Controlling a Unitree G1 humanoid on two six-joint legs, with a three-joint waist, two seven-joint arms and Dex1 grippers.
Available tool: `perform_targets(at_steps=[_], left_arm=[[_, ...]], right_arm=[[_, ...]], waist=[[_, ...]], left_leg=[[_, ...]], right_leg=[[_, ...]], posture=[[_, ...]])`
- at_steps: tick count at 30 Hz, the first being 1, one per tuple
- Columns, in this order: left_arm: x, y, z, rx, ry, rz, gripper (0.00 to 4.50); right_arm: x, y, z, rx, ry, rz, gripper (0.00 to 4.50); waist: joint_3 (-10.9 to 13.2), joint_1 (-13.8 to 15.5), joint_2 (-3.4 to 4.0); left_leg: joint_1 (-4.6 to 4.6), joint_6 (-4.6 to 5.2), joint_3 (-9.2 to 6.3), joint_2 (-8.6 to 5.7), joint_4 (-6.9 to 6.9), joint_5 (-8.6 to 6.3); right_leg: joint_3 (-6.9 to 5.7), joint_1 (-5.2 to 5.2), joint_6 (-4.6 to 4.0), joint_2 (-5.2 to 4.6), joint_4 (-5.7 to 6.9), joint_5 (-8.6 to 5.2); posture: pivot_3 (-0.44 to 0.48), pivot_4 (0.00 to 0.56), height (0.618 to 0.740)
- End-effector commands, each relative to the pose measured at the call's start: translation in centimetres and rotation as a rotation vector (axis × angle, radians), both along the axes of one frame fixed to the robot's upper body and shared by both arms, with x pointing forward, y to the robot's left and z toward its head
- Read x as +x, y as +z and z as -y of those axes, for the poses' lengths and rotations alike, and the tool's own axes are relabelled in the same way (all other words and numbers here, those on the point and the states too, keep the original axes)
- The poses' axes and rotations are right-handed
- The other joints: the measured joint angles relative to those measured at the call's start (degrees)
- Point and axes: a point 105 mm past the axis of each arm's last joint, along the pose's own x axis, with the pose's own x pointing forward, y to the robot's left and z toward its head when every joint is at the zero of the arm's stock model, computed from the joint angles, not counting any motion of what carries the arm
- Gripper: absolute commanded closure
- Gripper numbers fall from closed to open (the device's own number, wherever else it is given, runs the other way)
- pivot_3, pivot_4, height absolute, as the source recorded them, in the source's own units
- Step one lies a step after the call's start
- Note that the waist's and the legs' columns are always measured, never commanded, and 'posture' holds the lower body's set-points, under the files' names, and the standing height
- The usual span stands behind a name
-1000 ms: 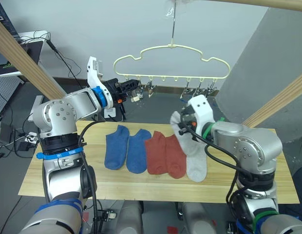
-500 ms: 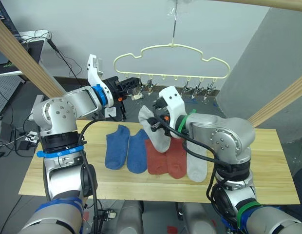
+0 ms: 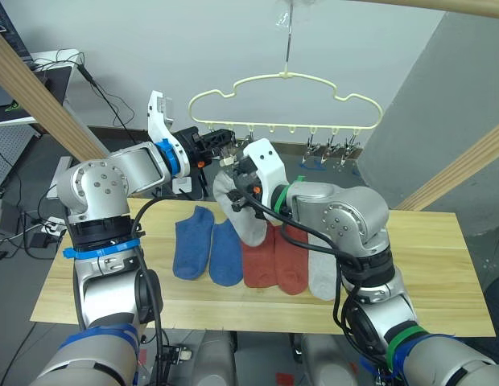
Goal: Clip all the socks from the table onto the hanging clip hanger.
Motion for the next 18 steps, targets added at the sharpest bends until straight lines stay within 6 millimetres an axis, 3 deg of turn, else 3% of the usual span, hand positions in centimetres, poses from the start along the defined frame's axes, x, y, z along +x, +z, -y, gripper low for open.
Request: perform_targets(at_steps=[1,18], left_arm=[[-0.4,1.3,-0.1,-0.014,-0.005,0.048,4.39],[-0.4,1.0,-0.1,-0.010,-0.006,0.044,4.39]], right_arm=[[0.1,1.7,-0.5,0.033,0.011,0.068,4.47],[1.7,3.4,-0.5,0.066,-0.020,0.106,4.47]], waist=[[0.0,0.0,0.00],[0.0,0.1,0.00]], left_leg=[[0.00,0.00,0.00,0.00,0.00,0.00],[0.00,-0.01,0.01,0.00,-0.02,-0.01]], right_leg=[[0.00,0.00,0.00,0.00,0.00,0.00],[0.00,-0.02,0.00,0.00,0.00,0.00]], posture=[[-0.010,0.320,0.740],[-0.007,0.321,0.740]])
